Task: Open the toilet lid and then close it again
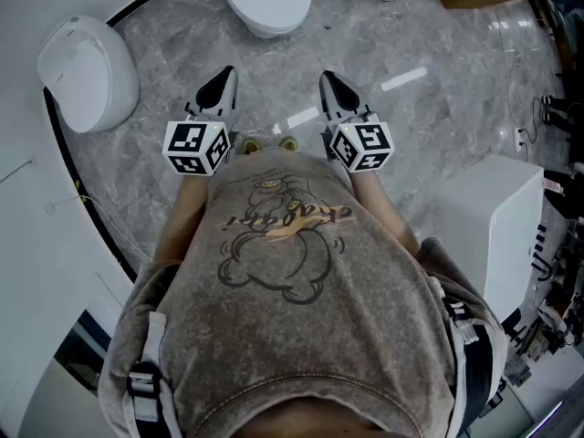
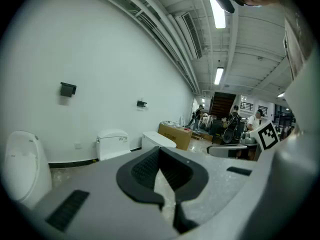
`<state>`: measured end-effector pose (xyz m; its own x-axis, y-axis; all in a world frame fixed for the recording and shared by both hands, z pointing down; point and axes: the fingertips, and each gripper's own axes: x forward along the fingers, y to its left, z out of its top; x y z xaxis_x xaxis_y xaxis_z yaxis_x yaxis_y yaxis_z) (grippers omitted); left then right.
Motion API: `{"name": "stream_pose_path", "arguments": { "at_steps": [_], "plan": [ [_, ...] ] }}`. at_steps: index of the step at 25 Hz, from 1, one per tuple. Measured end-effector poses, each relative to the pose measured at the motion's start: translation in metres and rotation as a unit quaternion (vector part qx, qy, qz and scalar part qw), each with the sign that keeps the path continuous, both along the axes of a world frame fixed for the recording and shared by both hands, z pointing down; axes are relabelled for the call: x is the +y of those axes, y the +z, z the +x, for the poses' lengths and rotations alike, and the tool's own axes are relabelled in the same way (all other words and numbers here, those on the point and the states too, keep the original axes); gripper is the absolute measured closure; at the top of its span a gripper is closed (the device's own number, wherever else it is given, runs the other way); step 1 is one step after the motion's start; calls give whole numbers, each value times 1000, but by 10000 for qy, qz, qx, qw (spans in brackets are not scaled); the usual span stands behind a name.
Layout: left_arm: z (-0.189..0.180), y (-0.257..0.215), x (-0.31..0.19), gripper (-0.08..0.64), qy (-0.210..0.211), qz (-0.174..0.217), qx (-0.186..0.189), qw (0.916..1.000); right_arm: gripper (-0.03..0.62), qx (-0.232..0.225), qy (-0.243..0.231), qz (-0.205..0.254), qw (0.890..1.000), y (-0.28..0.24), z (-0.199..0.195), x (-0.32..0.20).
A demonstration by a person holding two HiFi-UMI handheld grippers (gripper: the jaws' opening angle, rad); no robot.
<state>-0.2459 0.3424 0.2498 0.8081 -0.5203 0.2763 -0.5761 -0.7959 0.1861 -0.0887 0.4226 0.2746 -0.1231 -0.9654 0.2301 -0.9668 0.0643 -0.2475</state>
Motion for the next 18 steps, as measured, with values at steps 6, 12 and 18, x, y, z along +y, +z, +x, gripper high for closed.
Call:
{"name": "stream_pose_path", "arguments": {
  "at_steps": [6,12,18],
  "plan": [
    [13,1,3,551,-108,20,23,9999,565,-26,-121,70,9999,1,14,4],
    [30,13,5,551,-209,74,-56,9997,565,-62,-251,-4,9997,19,36,5],
    [47,30,-20,551,-233,-56,-103,9997,565,-114,-224,-159,9996,38,55,-21]
  ]
}}
